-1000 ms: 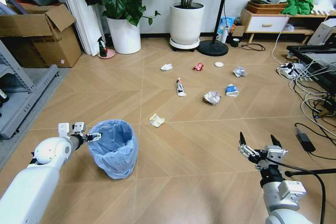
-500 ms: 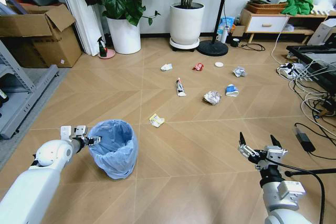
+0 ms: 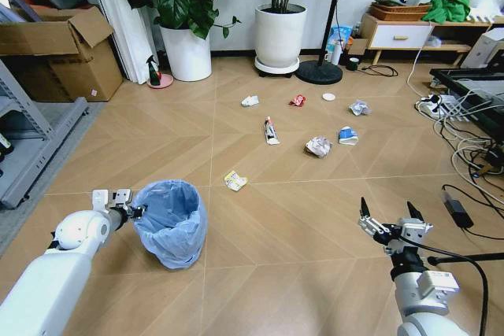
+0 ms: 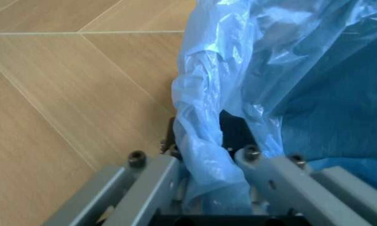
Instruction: Pick up the trash bin and place the garbage on the floor into it.
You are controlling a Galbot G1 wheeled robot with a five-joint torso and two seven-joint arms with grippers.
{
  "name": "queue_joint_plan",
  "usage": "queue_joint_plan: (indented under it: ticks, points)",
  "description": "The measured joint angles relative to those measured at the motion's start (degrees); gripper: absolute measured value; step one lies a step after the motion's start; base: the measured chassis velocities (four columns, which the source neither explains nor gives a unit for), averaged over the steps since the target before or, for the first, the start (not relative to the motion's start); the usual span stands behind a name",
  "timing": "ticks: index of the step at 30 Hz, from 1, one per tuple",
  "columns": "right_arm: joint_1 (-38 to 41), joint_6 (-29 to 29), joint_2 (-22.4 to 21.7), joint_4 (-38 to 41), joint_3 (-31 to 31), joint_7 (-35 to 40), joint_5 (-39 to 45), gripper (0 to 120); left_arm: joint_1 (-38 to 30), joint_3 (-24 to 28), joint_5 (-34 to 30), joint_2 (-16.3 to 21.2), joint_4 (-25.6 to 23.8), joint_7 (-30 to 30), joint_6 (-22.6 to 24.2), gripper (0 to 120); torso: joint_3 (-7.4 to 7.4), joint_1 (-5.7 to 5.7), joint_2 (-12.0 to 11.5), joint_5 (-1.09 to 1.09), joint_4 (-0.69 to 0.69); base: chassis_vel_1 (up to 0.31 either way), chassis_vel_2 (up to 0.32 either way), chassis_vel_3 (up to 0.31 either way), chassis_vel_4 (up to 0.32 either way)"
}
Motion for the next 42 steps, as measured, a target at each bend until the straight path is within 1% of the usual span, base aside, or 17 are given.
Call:
queue_joint_plan:
  ticks: [4,7,13,15,18,20,21,22,24,25,28,30,33,36,37,39,42]
  points:
    - [0.0,0.0,0.0,0.0,0.0,0.0,0.1,100,-0.1,0.1,0.0,-0.2,0.0,-0.1,0.0,0,0.00,0.00,0.0,0.00,0.00,0.000,0.000,0.000,0.000]
    - [0.1,0.0,0.0,-0.2,0.1,0.1,0.1,100,0.0,0.1,-0.3,-0.6,-0.3,-0.5,0.0,0,0.00,0.00,0.0,-0.04,0.00,0.000,0.000,0.000,0.000]
    - [0.4,-0.1,0.0,-0.4,0.0,0.2,0.4,100,1.3,-0.7,-3.7,-1.0,-2.6,-3.0,0.2,0,0.02,0.01,0.0,-0.08,-0.02,0.000,0.000,0.000,0.000]
    - [0.8,-0.7,-0.7,-0.3,0.1,0.5,1.2,100,3.3,-2.7,-5.9,-1.1,-5.3,-5.2,0.2,0,0.02,0.01,0.0,-0.04,-0.01,0.000,0.000,0.000,0.000]
    - [1.1,-1.1,-1.2,-0.1,0.2,0.8,1.7,100,4.6,-4.2,-6.9,-1.3,-7.1,-6.4,0.2,0,0.02,0.01,0.0,-0.04,-0.01,0.000,0.000,0.000,0.000]
    - [1.5,-1.8,-2.2,0.2,0.5,1.2,2.9,100,7.1,-7.0,-8.9,-2.0,-11.3,-9.7,0.2,0,0.02,0.01,0.0,-0.04,0.00,0.000,0.000,0.000,0.000]
    - [1.5,-1.8,-2.2,0.2,0.5,1.2,2.9,100,7.1,-7.0,-8.9,-2.0,-11.3,-9.7,0.2,0,0.02,0.01,0.0,-0.04,0.00,0.000,0.000,0.000,0.000]
    - [1.5,-1.9,-2.3,0.3,0.5,1.2,3.1,100,7.7,-7.7,-9.4,-2.3,-12.5,-10.8,0.2,0,0.02,0.01,0.0,-0.04,0.01,0.000,0.000,0.000,0.000]
    - [1.6,-2.4,-2.7,0.6,0.5,1.3,3.7,100,9.4,-9.6,-9.9,-3.3,-16.5,-13.6,0.2,0,0.01,0.01,0.0,-0.04,0.00,0.000,0.000,0.000,0.000]
    - [1.6,-2.4,-2.7,0.6,0.5,1.3,3.7,100,9.4,-9.6,-9.9,-3.3,-16.5,-13.6,0.2,0,0.01,0.01,0.0,-0.04,0.00,0.000,0.000,0.000,0.000]
    - [1.5,-3.6,-3.4,1.4,0.1,1.1,4.6,100,11.2,-11.1,-10.6,-5.1,-22.7,-18.3,-0.1,0,0.01,0.01,0.0,-0.03,-0.01,0.000,0.000,0.000,0.000]
    - [1.5,-3.8,-3.5,1.6,0.0,1.0,4.7,100,11.4,-11.3,-10.8,-5.5,-23.9,-19.4,-0.3,0,0.01,0.01,0.0,-0.04,0.00,0.000,0.000,0.000,0.000]
    - [1.0,-4.1,-3.9,2.2,0.2,0.8,4.6,100,12.5,-11.6,-11.9,-7.1,-28.2,-23.4,-0.1,0,0.01,0.00,0.0,-0.03,-0.01,0.000,0.000,0.000,0.000]
    - [0.6,-4.2,-3.9,2.7,0.6,0.8,4.6,100,13.3,-11.8,-12.2,-7.8,-30.2,-24.6,0.1,0,0.01,0.01,0.0,-0.04,-0.01,0.000,0.000,0.000,0.000]
    - [0.3,-4.3,-4.0,3.2,1.0,0.8,4.5,100,14.8,-12.5,-12.5,-8.6,-32.3,-25.2,0.1,0,0.01,0.00,0.0,-0.02,-0.02,0.000,0.000,0.000,0.000]
    - [0.2,-4.4,-4.0,3.4,1.1,0.7,4.5,100,15.7,-13.0,-12.5,-9.1,-33.1,-25.4,0.1,0,0.01,0.01,0.0,-0.03,-0.03,0.000,0.000,0.000,0.000]
    - [0.1,-5.0,-4.2,4.3,1.5,0.6,4.5,100,19.3,-15.1,-11.9,-10.9,-36.0,-25.4,0.2,0,0.00,0.00,0.0,-0.03,0.00,0.000,0.000,0.000,0.000]
